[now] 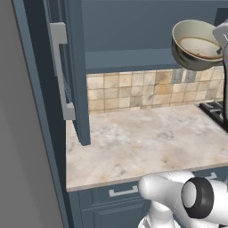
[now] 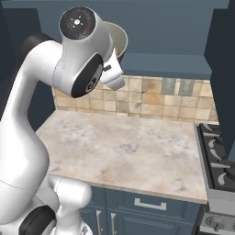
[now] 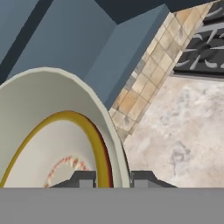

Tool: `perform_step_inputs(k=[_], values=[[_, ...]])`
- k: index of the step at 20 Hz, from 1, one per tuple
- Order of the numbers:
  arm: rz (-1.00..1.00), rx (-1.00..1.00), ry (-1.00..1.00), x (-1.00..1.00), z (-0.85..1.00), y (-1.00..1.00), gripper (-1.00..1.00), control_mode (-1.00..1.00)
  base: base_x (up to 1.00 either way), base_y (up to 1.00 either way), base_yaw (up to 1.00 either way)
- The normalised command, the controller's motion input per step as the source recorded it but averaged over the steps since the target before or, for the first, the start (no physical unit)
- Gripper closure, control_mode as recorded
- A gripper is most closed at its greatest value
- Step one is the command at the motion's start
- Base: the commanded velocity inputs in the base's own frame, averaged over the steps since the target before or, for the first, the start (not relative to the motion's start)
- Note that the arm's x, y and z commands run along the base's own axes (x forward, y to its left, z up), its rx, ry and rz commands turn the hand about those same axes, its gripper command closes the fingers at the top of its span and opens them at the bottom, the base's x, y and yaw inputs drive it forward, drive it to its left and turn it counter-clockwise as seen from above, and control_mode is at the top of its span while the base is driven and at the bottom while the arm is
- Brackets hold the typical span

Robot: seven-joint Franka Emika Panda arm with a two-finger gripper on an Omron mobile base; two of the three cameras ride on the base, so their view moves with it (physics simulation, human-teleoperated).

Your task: Pick up the bowls on the counter and stack them on top of one another in the open cabinet. Place the smaller bowl on top of the larger bowl.

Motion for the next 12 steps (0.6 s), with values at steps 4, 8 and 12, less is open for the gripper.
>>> perform_step_inputs(k=[4,8,12], values=[[-0.03,0.08,0.01,0.0,0.02,-0.07,1.0,-1.0,0.0,0.0,0.0],[0.0,0.0,0.0,0.0,0.0,0.0,1.0,-1.0,0.0,0.0,0.0],[0.0,0.0,0.0,0.0,-0.04,0.01,1.0,-1.0,0.0,0.0,0.0]])
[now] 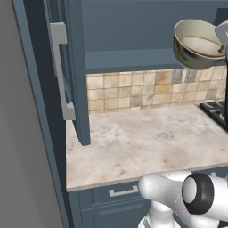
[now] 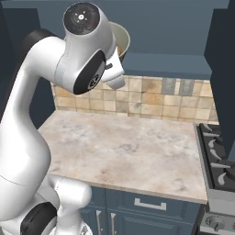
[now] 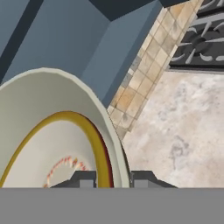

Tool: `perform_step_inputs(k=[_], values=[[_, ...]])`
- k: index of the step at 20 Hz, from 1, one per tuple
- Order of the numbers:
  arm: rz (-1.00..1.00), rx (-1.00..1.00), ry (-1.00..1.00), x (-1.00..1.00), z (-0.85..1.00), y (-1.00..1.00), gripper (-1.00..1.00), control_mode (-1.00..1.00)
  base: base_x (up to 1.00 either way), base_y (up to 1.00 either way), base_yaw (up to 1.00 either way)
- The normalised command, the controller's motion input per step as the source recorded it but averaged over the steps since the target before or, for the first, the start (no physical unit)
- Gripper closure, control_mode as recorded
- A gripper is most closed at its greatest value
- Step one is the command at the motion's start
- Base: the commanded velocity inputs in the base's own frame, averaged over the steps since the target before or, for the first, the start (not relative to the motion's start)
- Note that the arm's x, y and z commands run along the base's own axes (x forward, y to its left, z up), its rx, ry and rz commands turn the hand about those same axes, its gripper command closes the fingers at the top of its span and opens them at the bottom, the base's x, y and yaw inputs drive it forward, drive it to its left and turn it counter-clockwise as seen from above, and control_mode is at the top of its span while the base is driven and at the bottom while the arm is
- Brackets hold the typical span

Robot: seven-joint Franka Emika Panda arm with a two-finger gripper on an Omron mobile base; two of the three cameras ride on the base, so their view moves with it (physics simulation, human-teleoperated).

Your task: Pick up the bowls on the counter and stack them on top of one another in the open cabinet. Place the smaller bowl on top of the larger bowl.

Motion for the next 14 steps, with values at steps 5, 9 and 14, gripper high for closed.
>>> perform_step_inputs(k=[5,9,14], values=[[0.0,0.01,-0.02,0.07,-0.03,0.06,1.0,-1.0,0.0,0.0,0.0],[-0.01,0.05,-0.02,0.11,-0.02,0.07,1.0,-1.0,0.0,0.0,0.0],[-0.03,0.04,-0.04,0.12,-0.03,0.07,1.0,-1.0,0.0,0.0,0.0]])
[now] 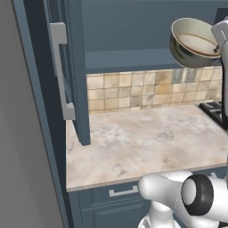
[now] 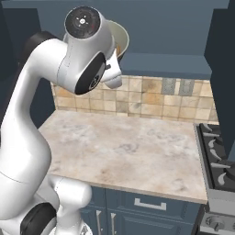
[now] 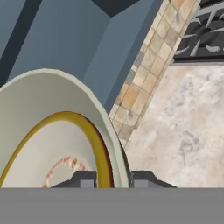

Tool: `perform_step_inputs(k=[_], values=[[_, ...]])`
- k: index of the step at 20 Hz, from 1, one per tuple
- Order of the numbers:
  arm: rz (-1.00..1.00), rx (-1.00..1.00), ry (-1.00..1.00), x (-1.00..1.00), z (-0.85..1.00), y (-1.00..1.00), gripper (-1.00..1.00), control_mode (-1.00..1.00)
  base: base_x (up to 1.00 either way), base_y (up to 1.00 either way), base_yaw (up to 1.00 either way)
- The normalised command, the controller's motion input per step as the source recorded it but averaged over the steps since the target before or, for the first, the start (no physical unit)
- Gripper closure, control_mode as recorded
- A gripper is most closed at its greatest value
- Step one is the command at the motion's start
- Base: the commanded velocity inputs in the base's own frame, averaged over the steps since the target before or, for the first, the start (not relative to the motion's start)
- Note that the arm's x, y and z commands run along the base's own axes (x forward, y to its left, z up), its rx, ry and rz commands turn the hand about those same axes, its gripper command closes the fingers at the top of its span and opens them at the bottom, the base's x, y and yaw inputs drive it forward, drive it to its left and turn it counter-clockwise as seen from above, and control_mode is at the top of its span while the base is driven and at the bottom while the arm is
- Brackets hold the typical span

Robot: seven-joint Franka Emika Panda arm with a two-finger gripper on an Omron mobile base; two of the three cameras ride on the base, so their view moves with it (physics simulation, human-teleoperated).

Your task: Pick up the bowls on the counter and stack them on top of one another in the open cabinet. Place the smaller bowl on top of the larger bowl.

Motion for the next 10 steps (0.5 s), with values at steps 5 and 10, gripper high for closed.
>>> perform_step_inputs(k=[5,10], values=[[-0.04,0.02,-0.04,0.23,0.0,0.15,1.0,-1.0,0.0,0.0,0.0],[-0.05,0.0,-0.01,0.36,0.0,0.23,1.0,-1.0,0.0,0.0,0.0]])
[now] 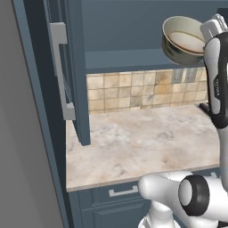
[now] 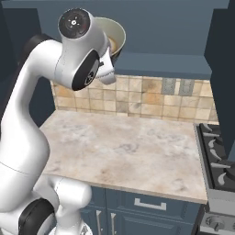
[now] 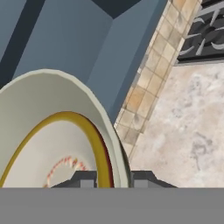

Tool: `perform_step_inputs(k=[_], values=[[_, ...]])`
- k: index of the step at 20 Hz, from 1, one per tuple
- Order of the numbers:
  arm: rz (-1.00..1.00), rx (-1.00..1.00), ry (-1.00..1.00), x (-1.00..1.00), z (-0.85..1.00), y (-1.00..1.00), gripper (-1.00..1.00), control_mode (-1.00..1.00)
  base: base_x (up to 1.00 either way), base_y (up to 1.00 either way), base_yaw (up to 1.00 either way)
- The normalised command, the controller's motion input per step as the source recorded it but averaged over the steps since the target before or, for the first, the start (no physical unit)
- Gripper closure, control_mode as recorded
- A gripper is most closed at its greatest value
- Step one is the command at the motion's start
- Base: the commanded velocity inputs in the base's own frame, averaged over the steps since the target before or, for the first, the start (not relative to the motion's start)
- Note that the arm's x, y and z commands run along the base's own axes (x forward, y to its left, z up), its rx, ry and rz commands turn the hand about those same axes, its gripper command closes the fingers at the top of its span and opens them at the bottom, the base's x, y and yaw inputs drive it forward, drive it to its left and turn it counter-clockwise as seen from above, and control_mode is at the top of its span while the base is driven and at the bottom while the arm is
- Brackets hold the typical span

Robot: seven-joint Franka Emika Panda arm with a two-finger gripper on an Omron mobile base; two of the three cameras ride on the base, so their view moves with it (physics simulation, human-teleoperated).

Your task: Pick up the bowls on the counter and stack them on top of one another in the open cabinet. Place the smaller bowl on top of the larger bowl.

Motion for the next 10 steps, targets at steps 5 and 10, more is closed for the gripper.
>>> perform_step_inputs(k=[5,10], values=[[-0.04,0.0,0.0,0.39,0.0,0.23,1.0,-1.0,0.0,0.0,0.0],[-0.04,0.0,0.0,0.39,0.0,0.21,1.0,-1.0,0.0,0.0,0.0]])
